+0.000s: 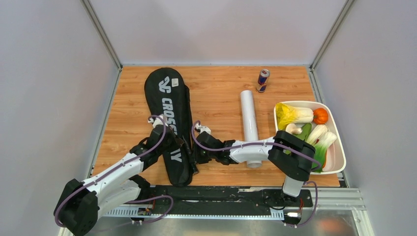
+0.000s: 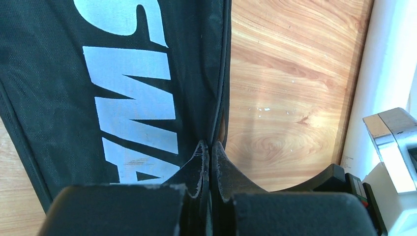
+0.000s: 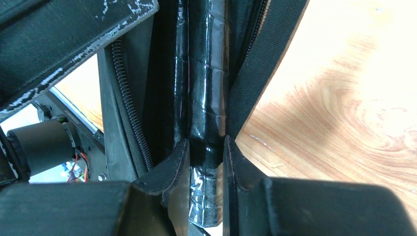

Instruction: Pack up the badminton gear

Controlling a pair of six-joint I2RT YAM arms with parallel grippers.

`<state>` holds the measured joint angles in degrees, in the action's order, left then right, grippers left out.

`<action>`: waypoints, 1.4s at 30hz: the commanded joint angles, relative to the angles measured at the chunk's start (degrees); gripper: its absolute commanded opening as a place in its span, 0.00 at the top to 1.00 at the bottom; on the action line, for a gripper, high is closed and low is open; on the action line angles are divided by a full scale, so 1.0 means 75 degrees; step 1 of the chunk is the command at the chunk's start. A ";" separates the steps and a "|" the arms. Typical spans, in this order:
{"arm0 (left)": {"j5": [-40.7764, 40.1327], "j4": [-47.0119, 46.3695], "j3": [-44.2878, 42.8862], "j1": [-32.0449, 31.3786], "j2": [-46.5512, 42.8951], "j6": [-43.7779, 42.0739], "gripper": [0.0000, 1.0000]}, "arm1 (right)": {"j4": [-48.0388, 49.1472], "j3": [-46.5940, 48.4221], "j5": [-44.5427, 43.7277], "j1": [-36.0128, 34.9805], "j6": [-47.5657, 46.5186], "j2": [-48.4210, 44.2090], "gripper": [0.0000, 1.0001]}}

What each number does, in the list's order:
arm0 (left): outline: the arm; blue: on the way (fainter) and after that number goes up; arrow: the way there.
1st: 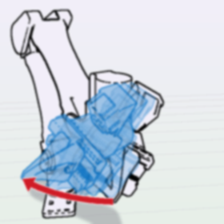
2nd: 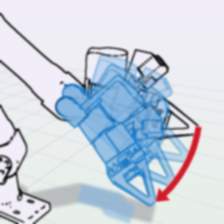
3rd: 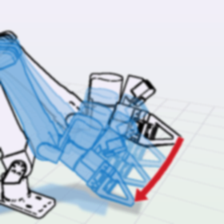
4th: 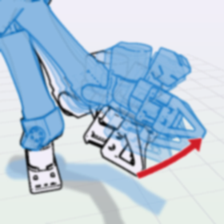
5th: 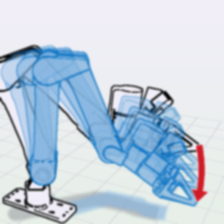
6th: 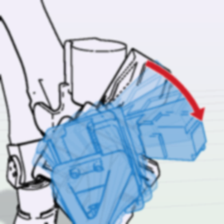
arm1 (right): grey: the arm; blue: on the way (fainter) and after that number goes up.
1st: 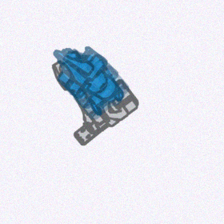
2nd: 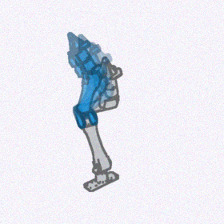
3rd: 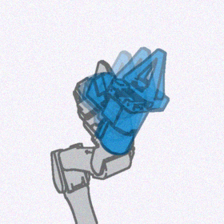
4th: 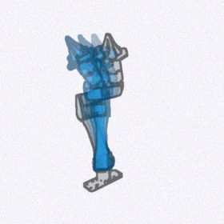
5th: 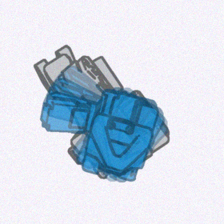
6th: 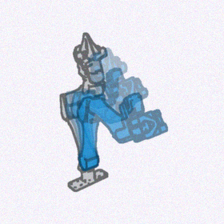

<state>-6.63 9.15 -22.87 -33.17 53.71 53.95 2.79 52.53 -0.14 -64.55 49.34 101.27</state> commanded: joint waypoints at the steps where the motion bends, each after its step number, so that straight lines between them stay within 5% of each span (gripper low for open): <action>1: 0.0456 -0.0084 0.0229 -0.0043 -0.0318 0.0326 1.00 | 0.0707 0.0459 -0.0809 0.0136 0.0704 -0.0332 1.00; 26: 0.0265 0.0225 0.0406 -0.0042 -0.1110 0.0417 1.00 | 0.0834 0.1880 0.0216 0.0791 0.1723 0.0896 0.98; 34: 0.0378 0.0354 0.0449 -0.0042 -0.1295 0.0234 1.00 | 0.0880 0.2236 0.0624 0.1075 0.1830 0.0928 0.82; 42: 0.0647 -0.0304 0.0899 -0.0042 -0.1162 0.0654 1.00 | 0.1307 0.2189 0.0786 0.1224 0.2097 0.0993 0.80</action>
<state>-11.90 4.67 -17.50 -31.99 44.93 56.31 -1.50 65.01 13.89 -60.14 60.42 109.06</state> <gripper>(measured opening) 0.009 0.238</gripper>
